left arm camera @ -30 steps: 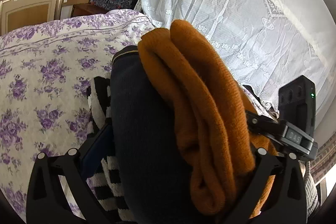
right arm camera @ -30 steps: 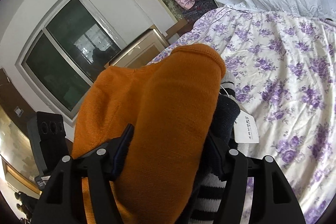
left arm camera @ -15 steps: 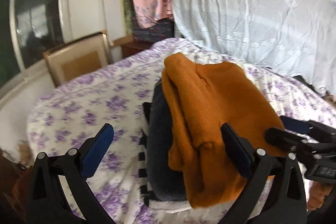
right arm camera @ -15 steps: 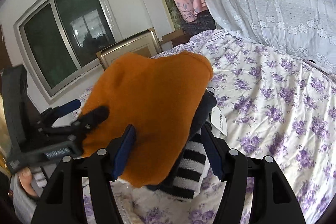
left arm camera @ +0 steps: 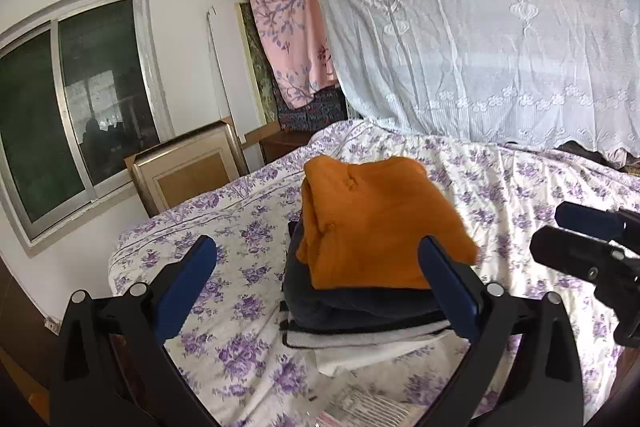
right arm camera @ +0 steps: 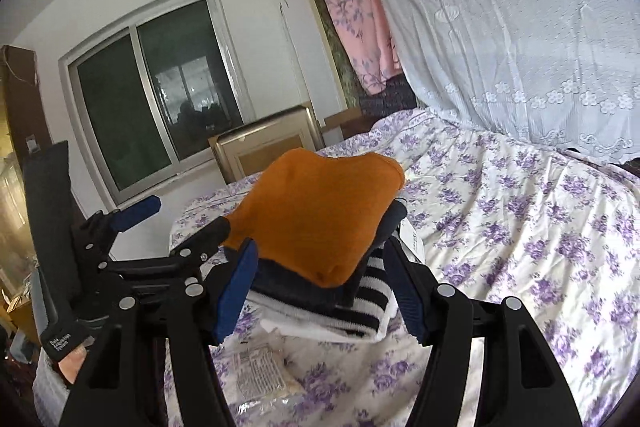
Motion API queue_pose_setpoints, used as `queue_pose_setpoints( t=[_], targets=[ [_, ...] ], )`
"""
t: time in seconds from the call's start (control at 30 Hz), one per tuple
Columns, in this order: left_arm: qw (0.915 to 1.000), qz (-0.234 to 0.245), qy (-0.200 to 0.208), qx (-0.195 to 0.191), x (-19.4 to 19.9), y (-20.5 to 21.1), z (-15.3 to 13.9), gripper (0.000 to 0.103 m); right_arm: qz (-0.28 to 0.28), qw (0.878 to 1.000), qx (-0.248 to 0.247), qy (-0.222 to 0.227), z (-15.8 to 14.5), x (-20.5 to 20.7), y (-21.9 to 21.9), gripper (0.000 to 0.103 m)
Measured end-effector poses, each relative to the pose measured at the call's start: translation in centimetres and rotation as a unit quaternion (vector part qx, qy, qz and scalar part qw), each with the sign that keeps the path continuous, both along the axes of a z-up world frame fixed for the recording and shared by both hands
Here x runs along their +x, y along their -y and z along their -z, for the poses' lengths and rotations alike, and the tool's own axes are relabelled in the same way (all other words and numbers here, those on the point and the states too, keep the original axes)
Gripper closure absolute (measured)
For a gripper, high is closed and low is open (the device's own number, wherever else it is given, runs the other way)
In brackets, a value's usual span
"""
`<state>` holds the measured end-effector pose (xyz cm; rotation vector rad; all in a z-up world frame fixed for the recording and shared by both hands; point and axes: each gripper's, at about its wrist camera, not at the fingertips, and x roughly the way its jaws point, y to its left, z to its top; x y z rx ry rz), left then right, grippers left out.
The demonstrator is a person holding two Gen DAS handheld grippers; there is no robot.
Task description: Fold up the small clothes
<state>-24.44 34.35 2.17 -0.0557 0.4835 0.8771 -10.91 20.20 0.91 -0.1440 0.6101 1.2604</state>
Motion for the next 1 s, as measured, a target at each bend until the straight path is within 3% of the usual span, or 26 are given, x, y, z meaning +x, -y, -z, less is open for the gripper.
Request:
queue_pose_setpoints(
  t=[0.5, 1.0],
  targets=[
    [0.9997, -0.021, 0.008, -0.009, -1.9, 7.9, -1.0, 0.005, -0.013, 1.0, 0.016, 0.011, -0.3, -2.5, 7.7, 0.03],
    [0.9993, -0.036, 0.011, 0.001, -2.7, 10.7, -1.9, 0.005, -0.014, 0.999, 0.03, 0.006, -1.1, -2.6, 9.6, 0.029]
  ],
)
